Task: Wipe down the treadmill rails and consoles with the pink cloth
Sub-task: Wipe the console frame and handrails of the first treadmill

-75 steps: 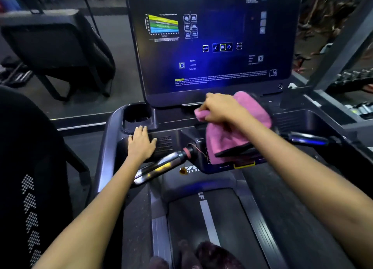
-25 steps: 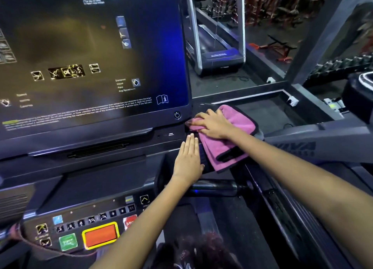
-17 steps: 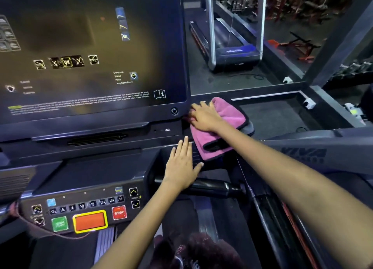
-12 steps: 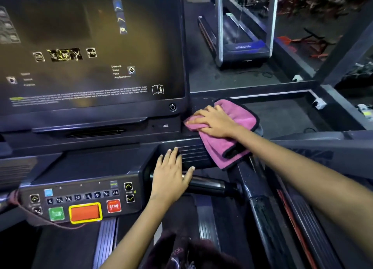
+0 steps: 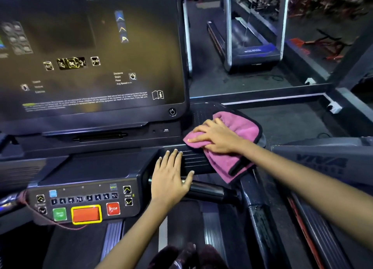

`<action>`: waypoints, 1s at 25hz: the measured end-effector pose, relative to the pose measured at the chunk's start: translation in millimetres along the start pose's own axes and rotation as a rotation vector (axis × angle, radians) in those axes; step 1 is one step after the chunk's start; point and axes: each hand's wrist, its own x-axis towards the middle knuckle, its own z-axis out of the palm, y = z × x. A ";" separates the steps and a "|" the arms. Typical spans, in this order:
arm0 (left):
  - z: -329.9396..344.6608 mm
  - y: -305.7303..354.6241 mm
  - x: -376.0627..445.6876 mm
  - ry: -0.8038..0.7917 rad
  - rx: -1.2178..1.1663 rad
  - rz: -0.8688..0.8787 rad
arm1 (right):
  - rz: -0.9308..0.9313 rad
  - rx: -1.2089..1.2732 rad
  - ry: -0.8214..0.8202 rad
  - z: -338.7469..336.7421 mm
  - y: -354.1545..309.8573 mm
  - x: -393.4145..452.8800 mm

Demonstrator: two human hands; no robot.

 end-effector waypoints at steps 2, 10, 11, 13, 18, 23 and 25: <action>0.6 -1.2 2.1 0.006 0.018 0.014 | 0.023 0.000 -0.002 0.2 6.7 8.8; 2.3 -1.3 2.1 0.041 0.017 0.012 | 0.557 0.016 0.072 -2.7 0.7 88.8; 2.8 -1.5 1.8 0.051 0.016 0.011 | 0.534 0.009 0.077 -2.6 1.5 90.3; 4.4 -1.6 1.6 0.078 0.014 0.010 | 0.482 -0.015 0.058 -3.4 10.7 88.1; 8.0 -3.1 1.5 0.103 0.029 0.011 | 0.657 0.014 0.083 -6.6 37.7 100.1; 6.9 -1.7 4.6 0.122 0.070 0.056 | 0.548 -0.025 0.097 -7.6 24.9 111.2; 6.0 -2.4 4.3 0.127 0.077 0.057 | 0.399 0.007 0.097 -9.1 19.0 102.5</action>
